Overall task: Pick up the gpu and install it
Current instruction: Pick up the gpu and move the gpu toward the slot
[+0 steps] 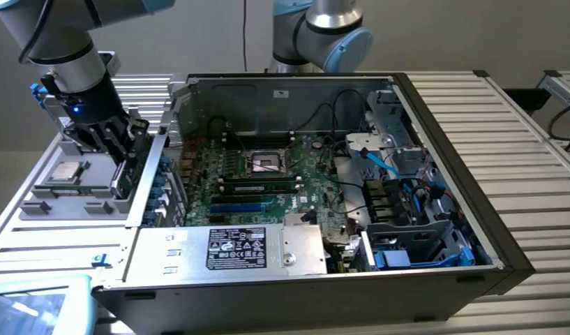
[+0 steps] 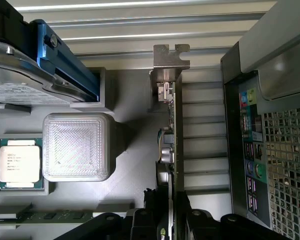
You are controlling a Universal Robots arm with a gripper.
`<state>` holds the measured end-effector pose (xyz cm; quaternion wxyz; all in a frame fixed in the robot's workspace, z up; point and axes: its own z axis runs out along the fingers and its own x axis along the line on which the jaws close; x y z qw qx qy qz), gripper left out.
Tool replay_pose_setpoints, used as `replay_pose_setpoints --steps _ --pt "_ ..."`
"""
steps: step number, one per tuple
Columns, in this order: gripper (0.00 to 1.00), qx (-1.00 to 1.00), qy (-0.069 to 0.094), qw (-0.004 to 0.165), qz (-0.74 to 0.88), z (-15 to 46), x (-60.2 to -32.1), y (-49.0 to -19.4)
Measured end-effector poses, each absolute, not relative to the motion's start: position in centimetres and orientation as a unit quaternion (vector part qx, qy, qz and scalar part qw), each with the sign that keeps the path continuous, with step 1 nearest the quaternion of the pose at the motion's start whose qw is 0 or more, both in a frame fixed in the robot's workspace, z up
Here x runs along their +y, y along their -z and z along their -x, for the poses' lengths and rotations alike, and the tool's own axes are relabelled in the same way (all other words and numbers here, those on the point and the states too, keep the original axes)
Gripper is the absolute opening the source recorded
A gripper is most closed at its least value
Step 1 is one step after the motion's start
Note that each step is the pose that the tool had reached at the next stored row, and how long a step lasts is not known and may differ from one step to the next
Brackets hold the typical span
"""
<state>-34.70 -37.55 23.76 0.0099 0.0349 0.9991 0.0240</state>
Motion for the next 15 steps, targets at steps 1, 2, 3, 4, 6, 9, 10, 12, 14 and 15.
replay_pose_setpoints --steps 1,2,3,4,6,9,10,12,14,15 --pt "0.27 0.999 -0.024 0.010 -0.035 34.7 -37.6 -23.8" --pt "0.27 0.999 -0.024 0.010 -0.035 34.7 -37.6 -23.8" --pt "0.27 0.999 -0.024 0.010 -0.035 34.7 -37.6 -23.8" --pt "0.27 0.999 -0.024 0.010 -0.035 34.7 -37.6 -23.8" --pt "0.27 0.999 -0.024 0.010 -0.035 34.7 -37.6 -23.8" --pt "0.27 0.999 -0.024 0.010 -0.035 34.7 -37.6 -24.2" --pt "0.27 0.999 -0.024 0.010 -0.035 34.7 -37.6 -24.4" --pt "0.27 0.999 -0.024 0.010 -0.035 34.7 -37.6 -24.8" --pt "0.27 0.999 -0.023 0.010 -0.035 34.7 -37.6 -25.2" --pt "0.27 0.999 -0.023 0.010 -0.035 34.7 -37.6 -25.3"
